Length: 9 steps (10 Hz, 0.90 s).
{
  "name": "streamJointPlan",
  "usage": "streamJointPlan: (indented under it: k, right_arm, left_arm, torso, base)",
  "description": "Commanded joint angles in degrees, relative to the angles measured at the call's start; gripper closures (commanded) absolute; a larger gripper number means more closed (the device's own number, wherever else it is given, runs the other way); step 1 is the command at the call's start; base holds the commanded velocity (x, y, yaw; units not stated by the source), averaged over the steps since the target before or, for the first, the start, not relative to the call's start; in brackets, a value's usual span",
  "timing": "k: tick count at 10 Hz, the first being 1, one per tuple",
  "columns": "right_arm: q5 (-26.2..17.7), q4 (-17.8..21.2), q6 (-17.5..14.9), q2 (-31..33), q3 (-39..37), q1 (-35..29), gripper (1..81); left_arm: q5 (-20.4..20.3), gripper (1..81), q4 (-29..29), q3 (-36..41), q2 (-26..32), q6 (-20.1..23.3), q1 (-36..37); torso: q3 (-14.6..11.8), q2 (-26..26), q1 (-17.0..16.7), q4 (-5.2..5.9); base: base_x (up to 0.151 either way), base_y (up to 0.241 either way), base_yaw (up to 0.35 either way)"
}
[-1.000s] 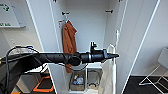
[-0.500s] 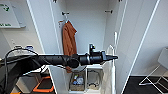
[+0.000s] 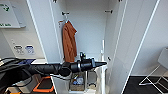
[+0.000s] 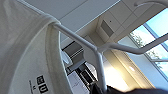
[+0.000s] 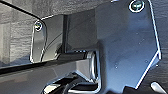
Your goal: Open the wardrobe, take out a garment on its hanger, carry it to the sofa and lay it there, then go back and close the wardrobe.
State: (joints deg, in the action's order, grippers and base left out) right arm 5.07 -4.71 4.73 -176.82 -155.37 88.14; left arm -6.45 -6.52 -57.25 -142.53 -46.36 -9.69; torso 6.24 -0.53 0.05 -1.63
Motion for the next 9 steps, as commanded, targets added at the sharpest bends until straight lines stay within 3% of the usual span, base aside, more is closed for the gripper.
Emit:
streamJointPlan:
  k: [1, 9]
  right_arm:
    - [-3.0, -0.3, -0.4, -1.1, 0.5, -2.0, 1.0]
    - [-3.1, -0.1, -0.4, -1.1, 0.5, -2.1, 1.0]
  left_arm:
    - [-4.9, 81.1, -5.3, 4.6, 3.7, 0.8, 7.8]
    - [-5.7, 81.1, -5.0, 5.0, 5.9, 0.3, 6.7]
  torso:
    - [0.0, 0.0, 0.0, 0.00]
    - [0.0, 0.0, 0.0, 0.00]
  base:
    - [0.000, 0.000, 0.000]
    - [0.000, 0.000, 0.000]
